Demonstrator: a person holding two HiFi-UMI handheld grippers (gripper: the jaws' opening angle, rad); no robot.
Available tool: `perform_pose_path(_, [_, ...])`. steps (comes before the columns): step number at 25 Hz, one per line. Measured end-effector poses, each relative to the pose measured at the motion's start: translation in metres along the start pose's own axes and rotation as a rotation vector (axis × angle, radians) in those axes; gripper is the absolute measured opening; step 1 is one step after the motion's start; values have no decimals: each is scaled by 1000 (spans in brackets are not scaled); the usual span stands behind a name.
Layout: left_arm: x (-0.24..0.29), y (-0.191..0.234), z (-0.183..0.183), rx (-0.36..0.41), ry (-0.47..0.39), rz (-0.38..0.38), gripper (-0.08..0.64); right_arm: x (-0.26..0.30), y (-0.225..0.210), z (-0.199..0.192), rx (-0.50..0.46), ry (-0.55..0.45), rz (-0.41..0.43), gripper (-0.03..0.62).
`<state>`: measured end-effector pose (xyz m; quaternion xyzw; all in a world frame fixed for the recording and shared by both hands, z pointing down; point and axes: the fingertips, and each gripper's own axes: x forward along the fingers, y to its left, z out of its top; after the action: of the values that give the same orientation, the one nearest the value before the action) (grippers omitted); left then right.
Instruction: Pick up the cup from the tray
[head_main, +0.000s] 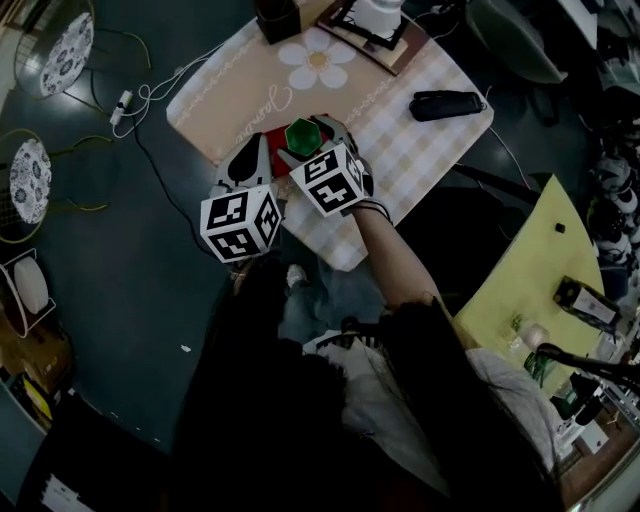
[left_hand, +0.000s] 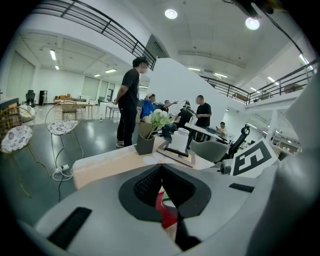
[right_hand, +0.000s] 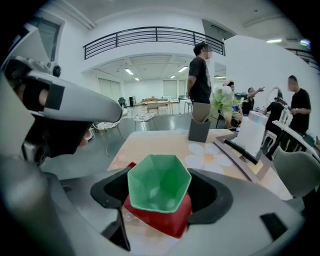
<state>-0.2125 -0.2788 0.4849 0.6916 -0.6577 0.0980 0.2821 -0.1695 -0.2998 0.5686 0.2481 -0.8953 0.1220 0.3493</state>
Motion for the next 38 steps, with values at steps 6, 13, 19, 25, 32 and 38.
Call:
perform_pose_path(6, [19,-43,-2,27,8,-80,9,-39,-54,-29,83,8,-109,353])
perform_pose_path(13, [41,-85,-17,45,62,-154,9,-69,-100,-67,168,35,-193,353])
perform_pose_path(19, [58,-110,-21,68,80,-198,9,-70,-115,-93,205,63,-197,352])
perform_pose_path(25, [65,-113,-23,62,91,-208,9,-63,-116,-106,206,58,-204,353])
perform_pose_path(32, [63,-112,-25,64,100,-203,9,-61,-115,-110,212,57,-184,354])
perform_pose_path(38, [53,-112,-23,53,68,-224,9,-83,-114,-92,243,-22,-152,402])
